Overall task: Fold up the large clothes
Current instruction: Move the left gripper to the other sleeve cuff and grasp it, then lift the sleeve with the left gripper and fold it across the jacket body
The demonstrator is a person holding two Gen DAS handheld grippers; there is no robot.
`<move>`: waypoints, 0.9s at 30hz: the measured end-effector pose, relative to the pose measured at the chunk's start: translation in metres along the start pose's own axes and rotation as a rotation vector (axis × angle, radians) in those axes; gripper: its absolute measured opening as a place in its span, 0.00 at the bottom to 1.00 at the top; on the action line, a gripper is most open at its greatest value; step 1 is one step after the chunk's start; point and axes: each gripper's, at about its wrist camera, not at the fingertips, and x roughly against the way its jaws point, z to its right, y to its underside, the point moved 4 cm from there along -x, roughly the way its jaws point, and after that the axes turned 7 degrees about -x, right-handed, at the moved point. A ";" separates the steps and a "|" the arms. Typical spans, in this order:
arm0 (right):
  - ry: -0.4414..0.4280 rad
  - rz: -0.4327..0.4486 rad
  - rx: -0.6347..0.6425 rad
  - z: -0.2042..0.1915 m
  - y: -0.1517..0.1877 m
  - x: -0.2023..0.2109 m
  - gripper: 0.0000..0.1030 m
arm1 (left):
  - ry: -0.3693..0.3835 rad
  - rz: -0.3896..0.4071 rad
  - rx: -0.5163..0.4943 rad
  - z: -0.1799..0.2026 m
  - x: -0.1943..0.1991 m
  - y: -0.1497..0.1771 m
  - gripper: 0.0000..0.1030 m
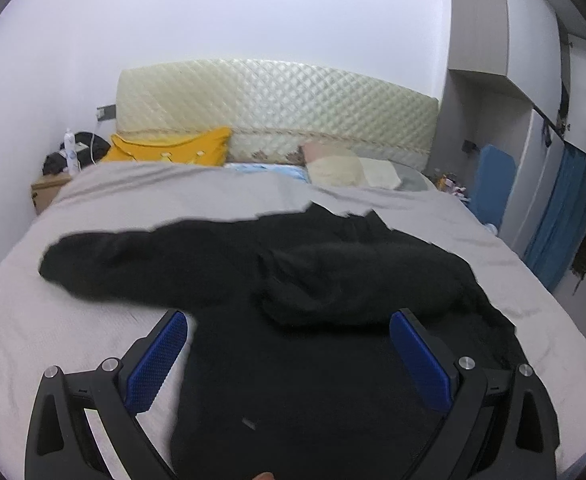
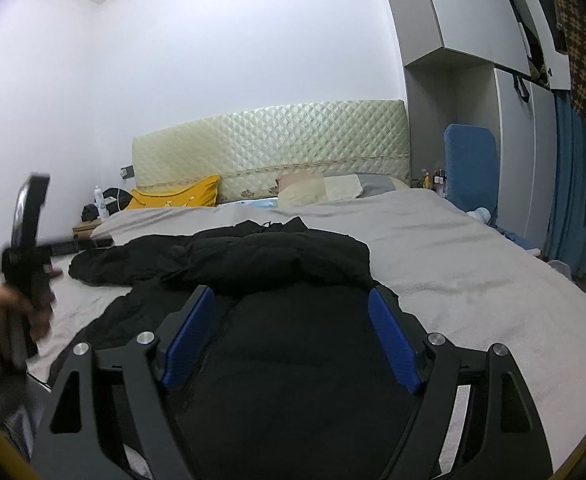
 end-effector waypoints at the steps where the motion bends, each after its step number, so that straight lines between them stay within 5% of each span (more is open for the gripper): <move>1: 0.003 -0.003 -0.003 0.001 0.001 -0.002 0.78 | -0.005 -0.005 0.010 -0.016 -0.002 -0.009 0.99; 9: 0.033 -0.012 -0.005 -0.004 0.006 -0.011 0.79 | -0.010 -0.040 0.145 -0.140 -0.020 -0.037 0.99; 17: 0.015 -0.109 -0.083 -0.011 0.018 -0.033 0.79 | 0.034 -0.106 0.281 -0.219 -0.066 0.018 0.99; 27: 0.130 -0.167 -0.027 -0.031 0.023 -0.076 0.79 | 0.076 -0.191 0.553 -0.325 -0.167 0.087 0.98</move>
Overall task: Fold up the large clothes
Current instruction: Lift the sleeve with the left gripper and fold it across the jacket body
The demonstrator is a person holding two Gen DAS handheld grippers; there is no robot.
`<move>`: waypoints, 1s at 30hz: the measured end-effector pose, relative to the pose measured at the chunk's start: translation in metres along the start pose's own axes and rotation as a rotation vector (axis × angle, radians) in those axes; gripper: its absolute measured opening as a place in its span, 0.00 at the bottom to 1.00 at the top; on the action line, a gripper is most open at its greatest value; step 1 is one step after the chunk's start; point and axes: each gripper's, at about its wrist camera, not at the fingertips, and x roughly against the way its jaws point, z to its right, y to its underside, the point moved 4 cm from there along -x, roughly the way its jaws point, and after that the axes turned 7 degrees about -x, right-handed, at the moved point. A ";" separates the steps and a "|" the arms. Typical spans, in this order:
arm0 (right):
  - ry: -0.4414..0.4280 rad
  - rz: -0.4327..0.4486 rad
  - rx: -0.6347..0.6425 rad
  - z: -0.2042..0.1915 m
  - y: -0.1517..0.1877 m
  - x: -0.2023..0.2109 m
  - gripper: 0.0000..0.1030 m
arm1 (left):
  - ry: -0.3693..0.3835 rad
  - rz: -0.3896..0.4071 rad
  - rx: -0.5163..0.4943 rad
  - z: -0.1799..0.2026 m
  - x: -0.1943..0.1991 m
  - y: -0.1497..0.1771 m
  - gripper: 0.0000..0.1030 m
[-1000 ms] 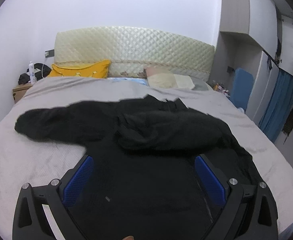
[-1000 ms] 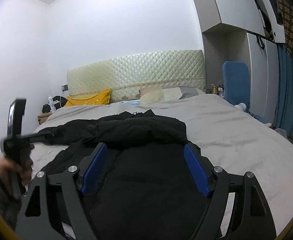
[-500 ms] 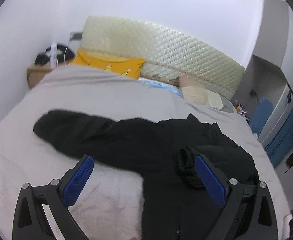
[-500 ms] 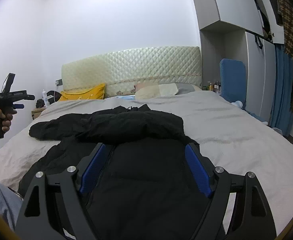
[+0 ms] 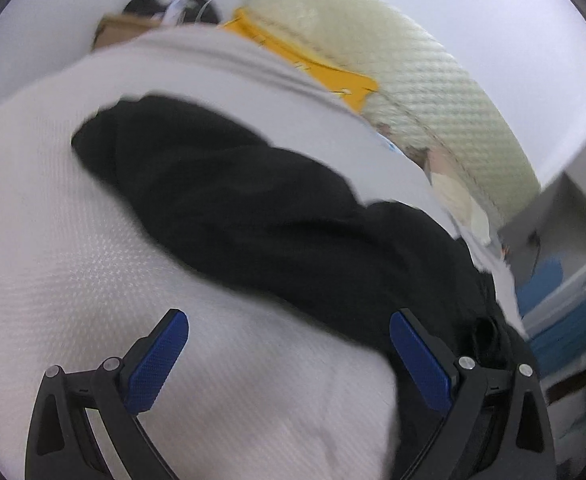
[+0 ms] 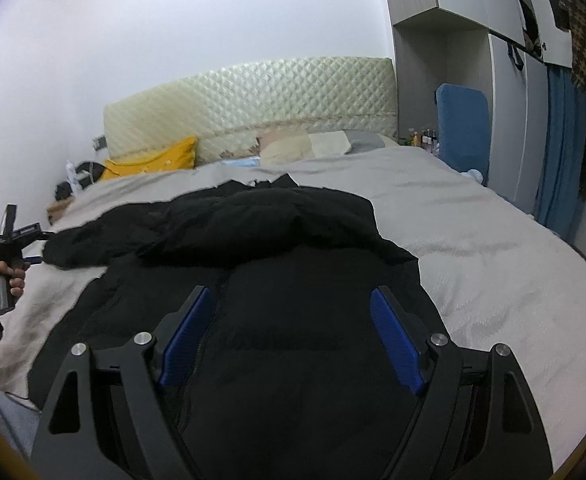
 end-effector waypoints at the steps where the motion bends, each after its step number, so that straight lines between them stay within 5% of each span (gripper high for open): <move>1: 0.003 -0.015 0.002 -0.004 0.000 -0.008 0.79 | 0.015 0.001 0.029 -0.012 -0.008 -0.003 0.96; 8: 0.005 -0.097 -0.029 -0.031 0.005 -0.046 0.79 | 0.090 0.034 0.180 -0.080 -0.054 -0.028 0.89; 14: 0.051 -0.128 0.002 -0.035 0.010 -0.063 0.79 | 0.100 0.104 0.211 -0.092 -0.078 -0.054 0.89; 19: 0.052 -0.135 0.016 -0.035 0.011 -0.065 0.79 | 0.094 0.093 0.246 -0.088 -0.089 -0.070 0.52; 21: 0.032 -0.136 0.016 -0.036 0.010 -0.064 0.79 | 0.051 0.118 0.230 -0.084 -0.080 -0.076 0.23; 30: -0.017 -0.101 0.048 -0.039 0.001 -0.043 0.79 | -0.026 0.209 0.144 -0.037 -0.005 -0.095 0.10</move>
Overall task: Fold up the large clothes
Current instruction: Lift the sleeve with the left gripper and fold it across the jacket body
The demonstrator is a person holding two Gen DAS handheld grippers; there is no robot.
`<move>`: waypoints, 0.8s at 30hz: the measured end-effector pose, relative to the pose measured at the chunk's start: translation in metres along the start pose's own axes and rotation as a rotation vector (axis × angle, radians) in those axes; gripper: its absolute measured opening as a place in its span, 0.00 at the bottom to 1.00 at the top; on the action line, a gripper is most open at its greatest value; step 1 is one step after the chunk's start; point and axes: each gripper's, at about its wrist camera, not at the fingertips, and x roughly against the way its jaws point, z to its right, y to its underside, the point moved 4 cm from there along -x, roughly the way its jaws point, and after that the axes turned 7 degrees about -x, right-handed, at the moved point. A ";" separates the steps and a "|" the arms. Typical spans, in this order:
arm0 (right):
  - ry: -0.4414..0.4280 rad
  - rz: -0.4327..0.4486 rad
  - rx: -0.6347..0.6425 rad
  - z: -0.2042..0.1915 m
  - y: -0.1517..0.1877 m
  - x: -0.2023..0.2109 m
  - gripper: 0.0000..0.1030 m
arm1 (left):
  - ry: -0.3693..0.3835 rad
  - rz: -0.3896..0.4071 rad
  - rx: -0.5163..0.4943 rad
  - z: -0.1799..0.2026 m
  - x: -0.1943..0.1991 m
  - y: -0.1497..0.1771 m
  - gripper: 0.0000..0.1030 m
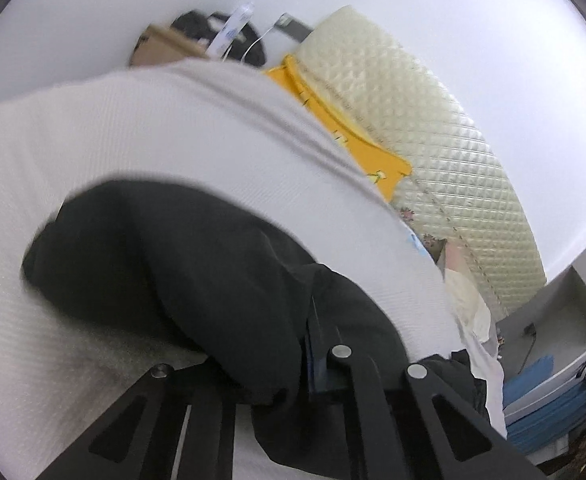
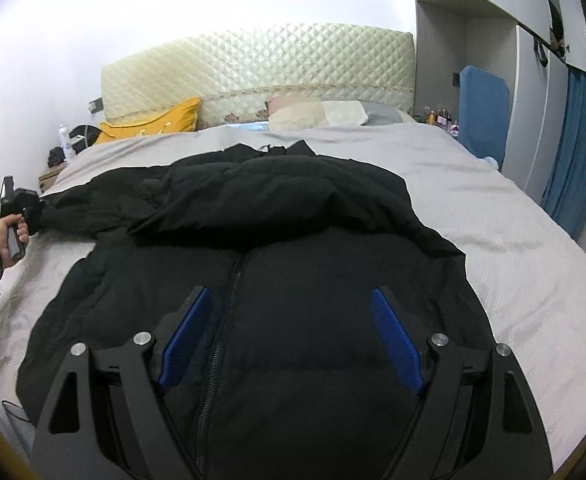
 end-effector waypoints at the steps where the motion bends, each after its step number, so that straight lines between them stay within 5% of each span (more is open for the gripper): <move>1: -0.010 -0.002 0.003 0.000 0.000 0.001 0.79 | -0.005 0.006 -0.014 0.008 0.007 -0.003 0.10; 6: -0.043 0.015 0.015 0.003 -0.001 0.015 0.79 | -0.033 0.036 -0.101 0.056 0.052 -0.020 0.08; 10: -0.013 0.030 0.048 0.007 -0.002 0.027 0.79 | -0.108 0.054 -0.291 0.107 0.081 -0.025 0.08; 20: -0.027 0.093 0.029 0.031 -0.015 0.055 0.84 | -0.102 0.132 -0.456 0.234 0.146 -0.016 0.06; 24: -0.035 0.131 0.050 0.038 -0.020 0.064 0.95 | -0.090 0.163 -0.547 0.296 0.168 -0.004 0.06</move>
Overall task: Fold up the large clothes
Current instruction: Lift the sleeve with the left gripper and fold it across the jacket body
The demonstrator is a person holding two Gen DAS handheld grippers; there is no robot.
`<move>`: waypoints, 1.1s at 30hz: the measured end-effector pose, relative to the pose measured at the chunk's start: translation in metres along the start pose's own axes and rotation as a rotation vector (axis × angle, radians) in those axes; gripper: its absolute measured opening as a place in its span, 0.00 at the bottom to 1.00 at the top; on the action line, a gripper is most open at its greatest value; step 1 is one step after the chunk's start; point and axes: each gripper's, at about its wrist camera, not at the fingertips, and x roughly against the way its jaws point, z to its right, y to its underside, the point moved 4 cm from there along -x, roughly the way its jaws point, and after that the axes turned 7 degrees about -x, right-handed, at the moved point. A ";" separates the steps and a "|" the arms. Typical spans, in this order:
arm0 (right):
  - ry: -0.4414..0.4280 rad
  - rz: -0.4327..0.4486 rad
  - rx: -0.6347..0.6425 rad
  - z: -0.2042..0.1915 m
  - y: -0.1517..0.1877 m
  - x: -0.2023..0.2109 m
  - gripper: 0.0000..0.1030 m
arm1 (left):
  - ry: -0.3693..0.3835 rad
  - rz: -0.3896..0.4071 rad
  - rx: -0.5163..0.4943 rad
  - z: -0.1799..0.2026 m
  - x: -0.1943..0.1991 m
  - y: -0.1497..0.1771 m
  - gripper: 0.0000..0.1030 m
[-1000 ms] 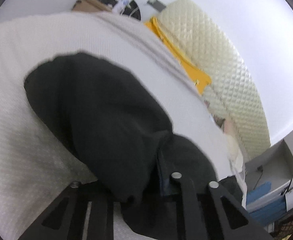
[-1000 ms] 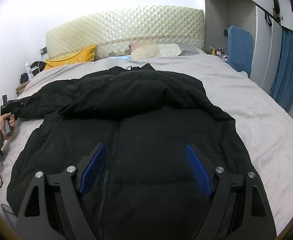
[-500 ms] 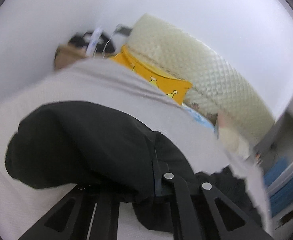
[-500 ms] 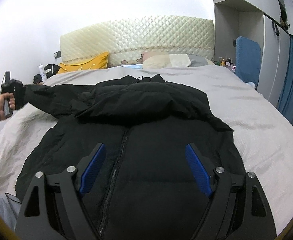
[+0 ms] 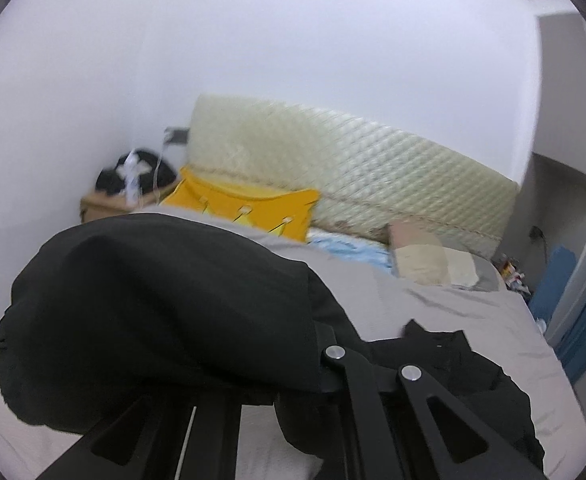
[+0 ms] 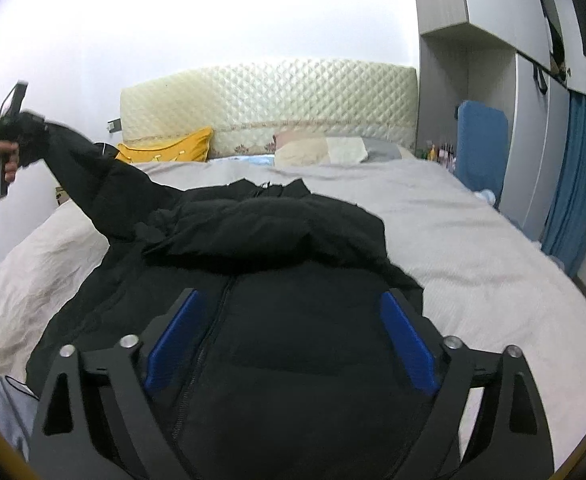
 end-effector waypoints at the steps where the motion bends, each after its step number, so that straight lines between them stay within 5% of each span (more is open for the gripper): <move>1: -0.005 0.011 -0.002 0.003 -0.001 0.002 0.98 | 0.003 0.009 -0.023 0.014 0.006 -0.004 0.06; 10: 0.012 0.049 -0.041 0.040 -0.011 0.012 0.99 | 0.079 0.067 -0.234 0.166 0.041 -0.019 0.06; 18: 0.018 0.062 -0.114 0.077 -0.013 0.019 1.00 | 0.155 0.056 -0.396 0.306 0.038 0.002 0.06; 33: 0.009 0.039 -0.243 0.118 -0.004 0.004 1.00 | 0.281 -0.093 -0.661 0.499 -0.039 0.133 0.07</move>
